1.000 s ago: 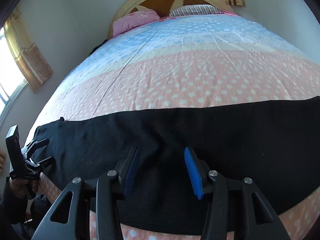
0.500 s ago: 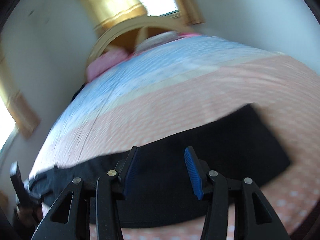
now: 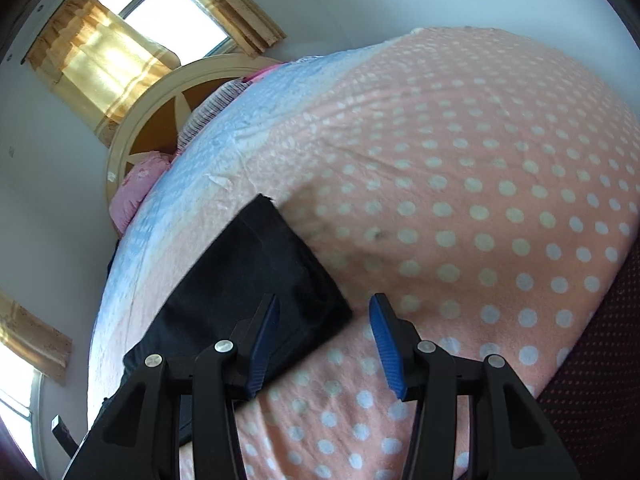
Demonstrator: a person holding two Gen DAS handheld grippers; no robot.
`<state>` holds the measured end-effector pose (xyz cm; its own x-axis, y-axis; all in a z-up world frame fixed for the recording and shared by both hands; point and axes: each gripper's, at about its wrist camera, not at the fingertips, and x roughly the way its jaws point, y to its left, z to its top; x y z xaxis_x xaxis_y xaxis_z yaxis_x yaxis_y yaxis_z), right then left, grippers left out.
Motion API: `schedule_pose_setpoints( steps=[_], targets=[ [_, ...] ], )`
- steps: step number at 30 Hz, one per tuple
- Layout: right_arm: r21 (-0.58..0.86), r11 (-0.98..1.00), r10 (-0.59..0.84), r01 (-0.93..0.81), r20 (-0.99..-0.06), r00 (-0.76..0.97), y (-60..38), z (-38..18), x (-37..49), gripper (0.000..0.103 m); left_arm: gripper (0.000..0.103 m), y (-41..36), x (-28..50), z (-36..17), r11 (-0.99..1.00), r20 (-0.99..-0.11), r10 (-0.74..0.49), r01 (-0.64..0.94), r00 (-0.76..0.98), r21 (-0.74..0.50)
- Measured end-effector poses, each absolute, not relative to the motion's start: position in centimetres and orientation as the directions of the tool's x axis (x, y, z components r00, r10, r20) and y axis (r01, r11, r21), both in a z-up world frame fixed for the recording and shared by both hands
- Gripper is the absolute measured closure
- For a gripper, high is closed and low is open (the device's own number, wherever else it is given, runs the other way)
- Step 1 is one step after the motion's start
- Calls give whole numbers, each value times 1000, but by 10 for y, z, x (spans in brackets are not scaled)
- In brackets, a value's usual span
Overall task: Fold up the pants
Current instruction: 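Close the right tool on the black pants end, then lift the pants end with the right tool and fold it over the pants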
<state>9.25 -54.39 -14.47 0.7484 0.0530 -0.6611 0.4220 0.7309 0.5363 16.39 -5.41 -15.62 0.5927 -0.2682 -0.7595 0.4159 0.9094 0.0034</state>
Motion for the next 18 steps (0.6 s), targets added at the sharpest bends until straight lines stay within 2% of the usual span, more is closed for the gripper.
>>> schedule_pose_setpoints(
  steps=[7, 8, 10, 15, 18],
  targets=[
    [606, 708, 124, 364, -613, 780, -543, -150, 100, 56, 0, -51, 165, -160, 913, -765, -265, 407, 587, -4],
    [599, 714, 119, 364, -616, 779, -541, -151, 103, 59, 0, -52, 165, -160, 913, -766, -263, 408, 587, -2],
    [595, 713, 115, 372, -623, 774, -542, -155, 108, 81, 0, -52, 165, -160, 913, -766, -261, 407, 587, 1],
    [636, 688, 156, 349, -600, 785, -546, -158, 109, 90, 0, -51, 165, -159, 914, -768, -260, 406, 585, 0],
    [632, 708, 143, 316, -566, 812, -536, -144, 104, 91, 0, -50, 164, -159, 915, -766, -260, 403, 588, -1]
  ],
)
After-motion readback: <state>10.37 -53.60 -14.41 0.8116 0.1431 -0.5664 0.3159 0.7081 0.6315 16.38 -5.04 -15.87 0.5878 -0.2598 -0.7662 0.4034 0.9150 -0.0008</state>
